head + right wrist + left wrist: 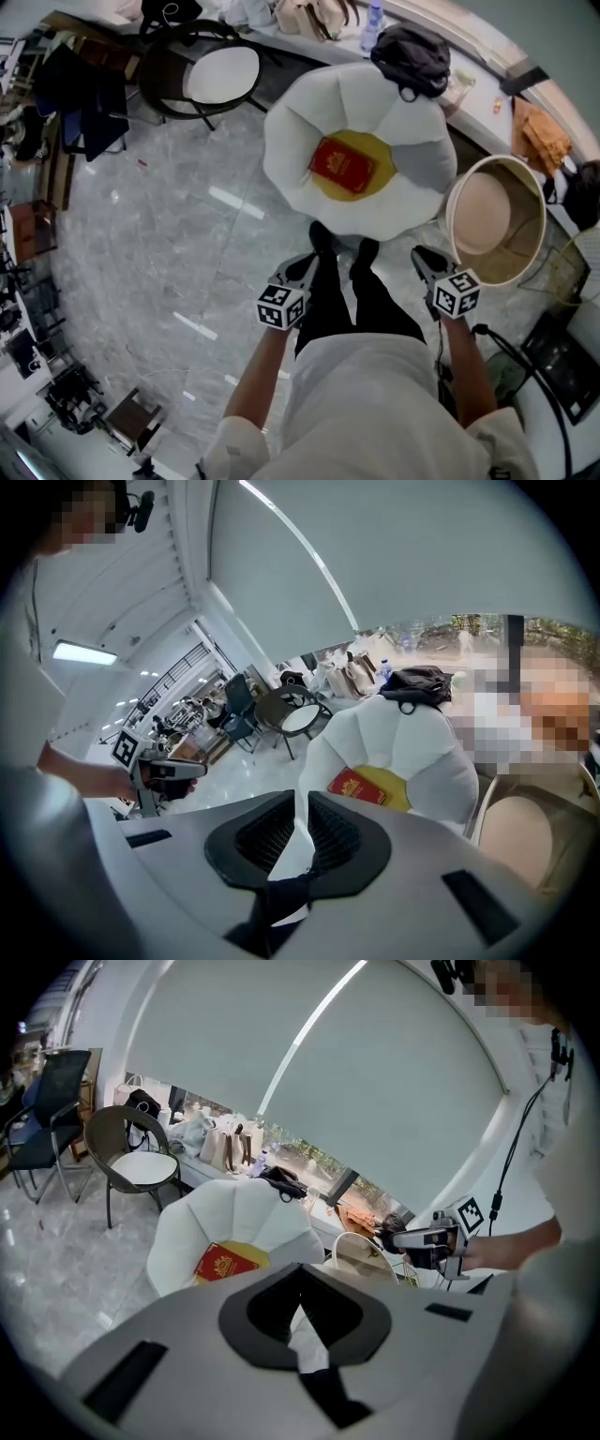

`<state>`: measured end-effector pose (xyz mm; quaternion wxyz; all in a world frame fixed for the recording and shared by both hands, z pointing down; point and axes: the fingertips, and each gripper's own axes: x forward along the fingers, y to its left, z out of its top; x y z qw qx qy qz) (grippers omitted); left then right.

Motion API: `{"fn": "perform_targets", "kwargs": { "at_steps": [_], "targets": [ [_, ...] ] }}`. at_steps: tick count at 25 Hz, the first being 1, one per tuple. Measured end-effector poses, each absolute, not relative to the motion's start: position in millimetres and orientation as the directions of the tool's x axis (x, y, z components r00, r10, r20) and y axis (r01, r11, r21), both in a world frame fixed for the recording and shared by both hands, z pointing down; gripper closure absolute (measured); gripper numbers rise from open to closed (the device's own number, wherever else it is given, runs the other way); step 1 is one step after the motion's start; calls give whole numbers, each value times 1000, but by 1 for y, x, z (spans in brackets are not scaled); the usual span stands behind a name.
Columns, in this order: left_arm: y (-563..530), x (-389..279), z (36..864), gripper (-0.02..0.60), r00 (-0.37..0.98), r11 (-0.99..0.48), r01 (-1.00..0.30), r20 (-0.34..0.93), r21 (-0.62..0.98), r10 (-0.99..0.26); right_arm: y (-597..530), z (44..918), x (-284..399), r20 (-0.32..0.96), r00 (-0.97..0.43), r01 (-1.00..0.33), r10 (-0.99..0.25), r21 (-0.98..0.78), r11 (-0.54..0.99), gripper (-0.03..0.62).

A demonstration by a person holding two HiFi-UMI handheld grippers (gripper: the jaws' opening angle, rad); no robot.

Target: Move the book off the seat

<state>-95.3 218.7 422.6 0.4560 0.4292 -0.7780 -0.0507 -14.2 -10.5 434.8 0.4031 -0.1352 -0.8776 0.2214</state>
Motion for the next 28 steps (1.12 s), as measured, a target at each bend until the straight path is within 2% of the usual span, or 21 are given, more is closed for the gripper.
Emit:
{"fn": "perform_targets", "kwargs": {
  "at_steps": [8, 19, 23, 25, 28],
  "targets": [
    [220, -130, 502, 578, -166, 611, -625, 682, 486, -712, 0, 510, -54, 683, -610, -2, 402, -508, 861, 533],
    [214, -178, 615, 576, -171, 625, -586, 675, 517, -718, 23, 623, -126, 683, -559, 33, 470, -548, 836, 530],
    [212, -188, 658, 562, -170, 626, -581, 674, 520, -719, 37, 666, -148, 664, -542, 26, 515, -600, 800, 468],
    [210, -191, 680, 521, -162, 628, -564, 674, 536, -721, 45, 687, -158, 672, -525, 43, 522, -592, 805, 452],
    [202, -199, 714, 505, -148, 626, -554, 675, 550, -723, 52, 719, -173, 691, -498, 84, 524, -563, 822, 442]
  ]
}}
